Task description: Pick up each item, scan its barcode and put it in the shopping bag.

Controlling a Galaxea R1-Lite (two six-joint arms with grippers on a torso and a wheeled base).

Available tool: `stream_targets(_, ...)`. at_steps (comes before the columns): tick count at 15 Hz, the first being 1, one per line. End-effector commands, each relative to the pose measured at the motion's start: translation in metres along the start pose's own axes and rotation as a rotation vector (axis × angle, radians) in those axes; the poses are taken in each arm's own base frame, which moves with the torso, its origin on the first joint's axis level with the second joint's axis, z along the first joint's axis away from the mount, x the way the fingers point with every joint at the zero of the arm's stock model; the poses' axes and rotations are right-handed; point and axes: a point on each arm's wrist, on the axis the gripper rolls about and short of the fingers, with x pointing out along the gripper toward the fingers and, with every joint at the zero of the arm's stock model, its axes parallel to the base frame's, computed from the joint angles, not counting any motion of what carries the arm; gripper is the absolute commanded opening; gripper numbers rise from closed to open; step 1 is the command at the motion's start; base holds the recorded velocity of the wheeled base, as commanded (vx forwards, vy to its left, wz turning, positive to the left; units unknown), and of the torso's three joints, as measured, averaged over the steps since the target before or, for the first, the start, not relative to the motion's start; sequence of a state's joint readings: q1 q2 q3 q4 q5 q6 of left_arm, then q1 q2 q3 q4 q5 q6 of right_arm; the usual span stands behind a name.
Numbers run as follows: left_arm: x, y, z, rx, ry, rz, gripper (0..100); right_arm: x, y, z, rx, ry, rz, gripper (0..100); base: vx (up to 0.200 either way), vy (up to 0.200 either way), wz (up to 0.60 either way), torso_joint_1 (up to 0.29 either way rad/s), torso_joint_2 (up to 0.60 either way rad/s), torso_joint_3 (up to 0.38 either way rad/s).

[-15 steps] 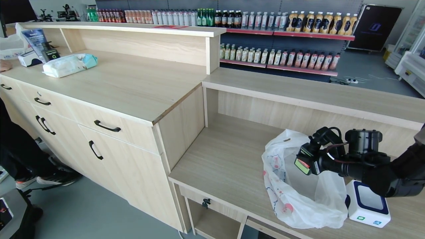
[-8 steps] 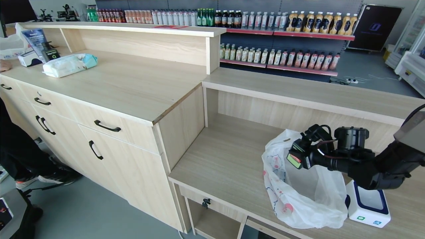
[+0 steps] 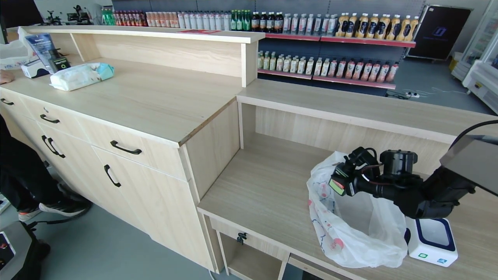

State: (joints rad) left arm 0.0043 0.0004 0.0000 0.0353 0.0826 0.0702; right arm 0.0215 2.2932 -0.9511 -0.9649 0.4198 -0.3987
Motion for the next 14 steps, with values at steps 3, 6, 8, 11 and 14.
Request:
stream_targets(3, 0.0, 0.0, 0.0, 0.0, 0.0, 0.001, 100, 0.015, 0.006, -0.014, 0.006, 0.021, 0.035, 0, 0.0, 0.0, 0.0, 0.0, 0.0, 0.0)
stream_targets(6, 0.0, 0.0, 0.0, 0.0, 0.0, 0.002, 100, 0.019, 0.007, -0.019, 0.007, 0.03, 0.04, 0, 0.0, 0.0, 0.0, 0.0, 0.0, 0.0)
stream_targets(8, 0.0, 0.0, 0.0, 0.0, 0.0, 0.001, 100, 0.022, 0.007, -0.023, 0.008, 0.035, 0.042, 0, 0.0, 0.0, 0.0, 0.0, 0.0, 0.0)
stream_targets(11, 0.0, 0.0, 0.0, 0.0, 0.0, 0.002, 100, 0.026, 0.007, -0.027, 0.006, 0.039, 0.043, 0, 0.0, 0.0, 0.0, 0.0, 0.0, 0.0)
stream_targets(14, 0.0, 0.0, 0.0, 0.0, 0.0, 0.001, 100, 0.028, 0.007, -0.03, 0.008, 0.046, 0.045, 0, 0.0, 0.0, 0.0, 0.0, 0.0, 0.0)
